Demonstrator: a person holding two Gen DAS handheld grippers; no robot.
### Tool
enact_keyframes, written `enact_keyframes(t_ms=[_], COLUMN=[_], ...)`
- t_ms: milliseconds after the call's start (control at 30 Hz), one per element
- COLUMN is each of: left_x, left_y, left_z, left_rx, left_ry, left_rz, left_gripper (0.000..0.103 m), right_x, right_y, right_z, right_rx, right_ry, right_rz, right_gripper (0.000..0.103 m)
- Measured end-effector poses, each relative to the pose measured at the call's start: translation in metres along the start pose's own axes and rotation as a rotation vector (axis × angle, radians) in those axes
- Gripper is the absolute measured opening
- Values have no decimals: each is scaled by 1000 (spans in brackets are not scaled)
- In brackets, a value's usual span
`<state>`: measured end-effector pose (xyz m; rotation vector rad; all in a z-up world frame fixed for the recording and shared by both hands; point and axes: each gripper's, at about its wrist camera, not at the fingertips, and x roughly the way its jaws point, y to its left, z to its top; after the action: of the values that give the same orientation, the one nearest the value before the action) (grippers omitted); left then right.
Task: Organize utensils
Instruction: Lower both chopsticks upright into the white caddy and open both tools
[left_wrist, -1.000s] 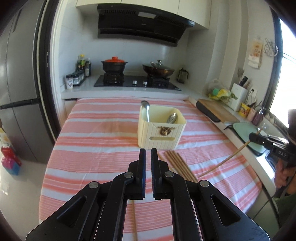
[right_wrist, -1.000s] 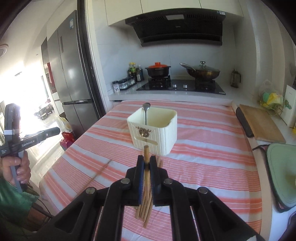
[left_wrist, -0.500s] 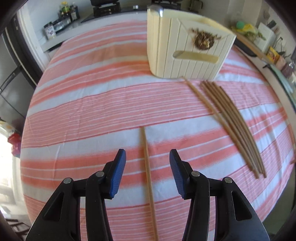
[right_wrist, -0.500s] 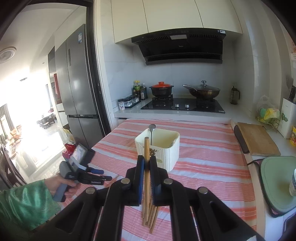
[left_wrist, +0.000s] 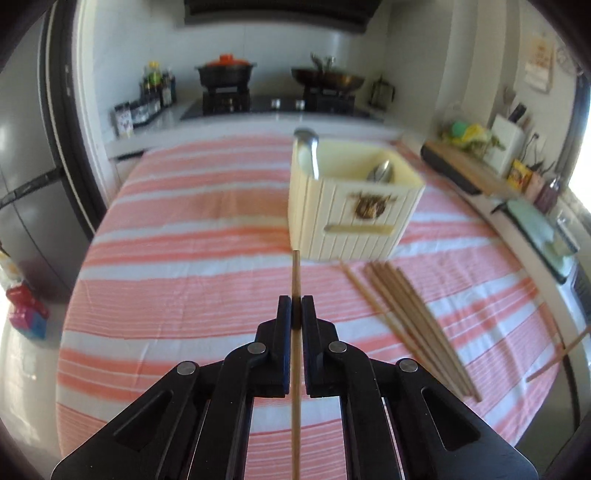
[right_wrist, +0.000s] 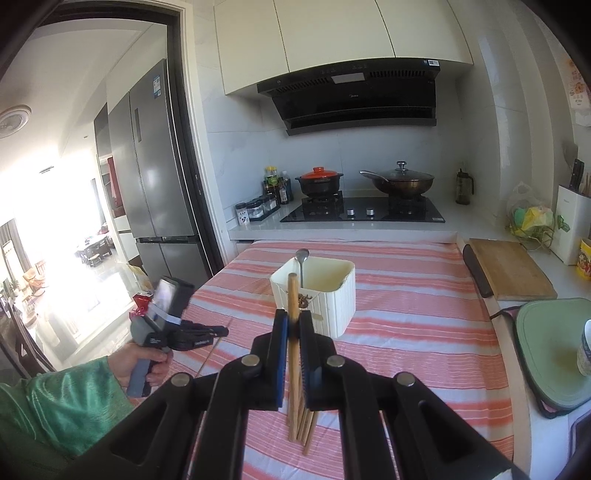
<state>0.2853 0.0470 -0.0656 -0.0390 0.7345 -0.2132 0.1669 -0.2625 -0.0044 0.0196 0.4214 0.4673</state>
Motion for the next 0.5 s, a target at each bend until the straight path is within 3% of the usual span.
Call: enact_keyframes(t_ms=[200,500], left_x=[-73,-106], left_y=[-1,-1], left_z=[23,63], left_rx=[-35,-75], left_ry=[-214,-327], left_rz=[-55,-97], left_gripper=[3,3], right_x=[6,32], right_y=[7,5], right_z=[6,25], right_rx=[-8,1], right_ry=[-27,-35], right_rz=[8,-25], right_gripper=[6,6])
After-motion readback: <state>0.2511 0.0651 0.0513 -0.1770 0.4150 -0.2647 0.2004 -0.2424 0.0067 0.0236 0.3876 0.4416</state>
